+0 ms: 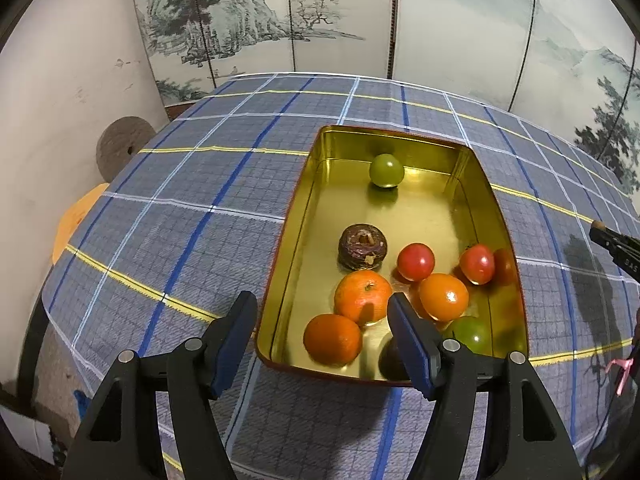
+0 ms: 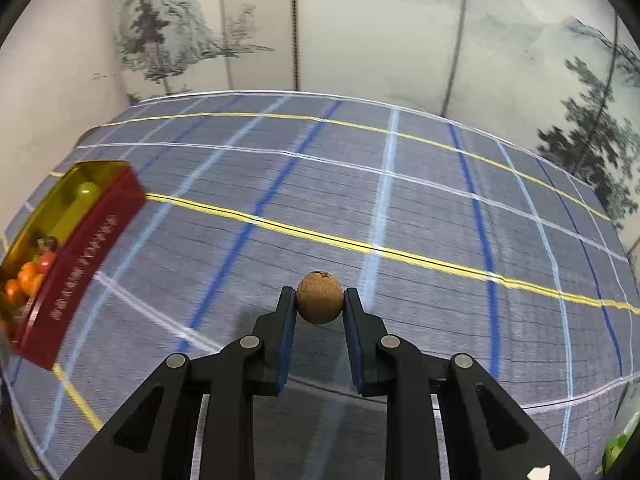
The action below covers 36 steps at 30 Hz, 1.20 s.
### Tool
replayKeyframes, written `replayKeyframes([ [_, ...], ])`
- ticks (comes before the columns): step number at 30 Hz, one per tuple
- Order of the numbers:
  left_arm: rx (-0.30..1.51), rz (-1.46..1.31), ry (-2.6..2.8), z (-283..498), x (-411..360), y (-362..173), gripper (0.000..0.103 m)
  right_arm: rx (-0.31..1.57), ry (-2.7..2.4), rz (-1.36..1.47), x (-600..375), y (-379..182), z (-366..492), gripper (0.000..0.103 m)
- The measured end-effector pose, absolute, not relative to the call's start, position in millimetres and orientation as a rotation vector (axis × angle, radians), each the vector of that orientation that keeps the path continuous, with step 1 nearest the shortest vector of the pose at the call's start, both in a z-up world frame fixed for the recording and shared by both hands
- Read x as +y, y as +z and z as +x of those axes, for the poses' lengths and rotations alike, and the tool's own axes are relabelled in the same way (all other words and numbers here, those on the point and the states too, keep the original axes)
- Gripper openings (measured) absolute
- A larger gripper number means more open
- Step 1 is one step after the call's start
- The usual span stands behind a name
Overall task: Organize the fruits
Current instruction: 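Carry the brown kiwi into the gold tin with the right gripper and open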
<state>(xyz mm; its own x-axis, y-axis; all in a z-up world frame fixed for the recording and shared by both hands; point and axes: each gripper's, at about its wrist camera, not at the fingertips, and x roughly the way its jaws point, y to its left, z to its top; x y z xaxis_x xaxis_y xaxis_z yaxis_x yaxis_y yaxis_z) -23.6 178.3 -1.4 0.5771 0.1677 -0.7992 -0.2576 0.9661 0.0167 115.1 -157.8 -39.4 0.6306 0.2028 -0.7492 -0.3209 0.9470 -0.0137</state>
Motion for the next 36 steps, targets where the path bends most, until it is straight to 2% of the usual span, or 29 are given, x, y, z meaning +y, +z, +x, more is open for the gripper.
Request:
replayKeyframes([
  [18, 0.907, -0.14, 0.311, -39.2, 198.2, 3.4, 0.069, 0.756, 0.618, -0.189, -38.8, 6.4, 69.3, 0.022],
  [36, 0.91, -0.15, 0.346, -51.1, 211.1, 0.9, 0.069, 0.81, 0.756, -0.286, 54.5, -25.5, 48.2, 0.022],
])
